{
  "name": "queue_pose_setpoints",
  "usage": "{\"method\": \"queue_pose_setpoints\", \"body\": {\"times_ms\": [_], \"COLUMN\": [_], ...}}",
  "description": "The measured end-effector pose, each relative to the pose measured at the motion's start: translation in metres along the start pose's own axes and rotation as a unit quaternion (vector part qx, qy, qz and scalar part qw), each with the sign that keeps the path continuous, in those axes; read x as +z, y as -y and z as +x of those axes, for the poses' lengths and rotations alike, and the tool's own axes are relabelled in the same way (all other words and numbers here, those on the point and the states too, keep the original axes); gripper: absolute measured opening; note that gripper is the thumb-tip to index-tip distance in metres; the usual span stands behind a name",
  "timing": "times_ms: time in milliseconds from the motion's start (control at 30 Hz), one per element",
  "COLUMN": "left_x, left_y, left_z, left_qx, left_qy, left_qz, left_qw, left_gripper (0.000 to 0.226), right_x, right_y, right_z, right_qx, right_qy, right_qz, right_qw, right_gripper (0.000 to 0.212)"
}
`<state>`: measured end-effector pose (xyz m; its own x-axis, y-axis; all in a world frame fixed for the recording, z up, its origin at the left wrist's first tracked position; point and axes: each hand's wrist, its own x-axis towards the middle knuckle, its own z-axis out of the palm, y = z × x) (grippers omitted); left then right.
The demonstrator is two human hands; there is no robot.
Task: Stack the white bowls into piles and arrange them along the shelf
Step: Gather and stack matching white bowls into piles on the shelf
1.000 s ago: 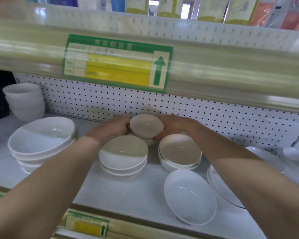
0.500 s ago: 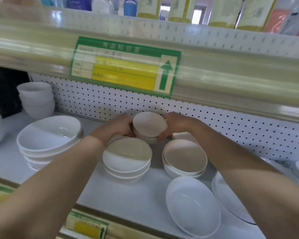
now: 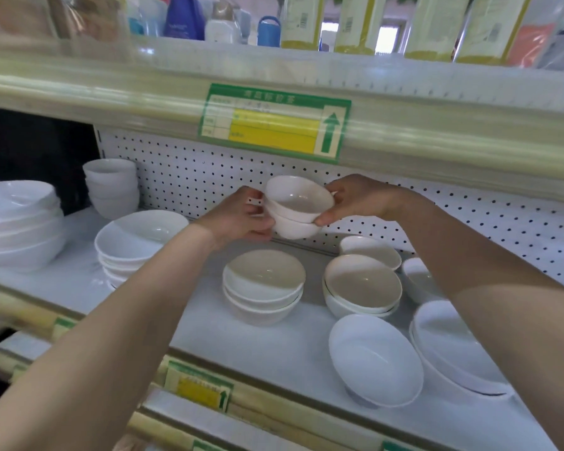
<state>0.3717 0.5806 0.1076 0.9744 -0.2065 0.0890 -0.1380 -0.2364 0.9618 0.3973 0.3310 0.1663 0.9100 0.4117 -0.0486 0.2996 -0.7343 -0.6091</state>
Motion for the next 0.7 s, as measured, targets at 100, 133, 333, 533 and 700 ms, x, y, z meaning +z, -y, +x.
{"method": "queue_pose_setpoints", "body": {"times_ms": [100, 133, 333, 533, 700], "left_x": [-0.002, -0.002, -0.007, -0.002, 0.010], "left_y": [0.003, 0.005, 0.018, 0.042, 0.058], "left_z": [-0.020, -0.026, -0.062, -0.092, -0.105], "left_qx": [-0.006, 0.004, 0.089, 0.096, 0.087], "left_qy": [-0.019, -0.031, -0.114, -0.151, -0.145], "left_qz": [-0.065, -0.064, 0.053, 0.074, 0.102], "left_qw": [0.998, 0.997, 0.988, 0.981, 0.980], "left_gripper": [0.052, 0.054, 0.052, 0.051, 0.066], "right_x": [0.004, 0.007, 0.026, 0.046, 0.056], "right_y": [0.010, 0.014, 0.031, 0.038, 0.036], "right_z": [-0.008, -0.010, -0.026, -0.047, -0.060], "right_qx": [-0.009, -0.009, -0.012, -0.014, 0.001], "right_qy": [-0.002, -0.004, 0.007, 0.035, 0.044], "right_qz": [-0.001, -0.002, 0.016, 0.014, -0.014], "right_qw": [1.000, 1.000, 1.000, 0.999, 0.999], "right_gripper": [0.045, 0.051, 0.063, 0.054, 0.055]}}
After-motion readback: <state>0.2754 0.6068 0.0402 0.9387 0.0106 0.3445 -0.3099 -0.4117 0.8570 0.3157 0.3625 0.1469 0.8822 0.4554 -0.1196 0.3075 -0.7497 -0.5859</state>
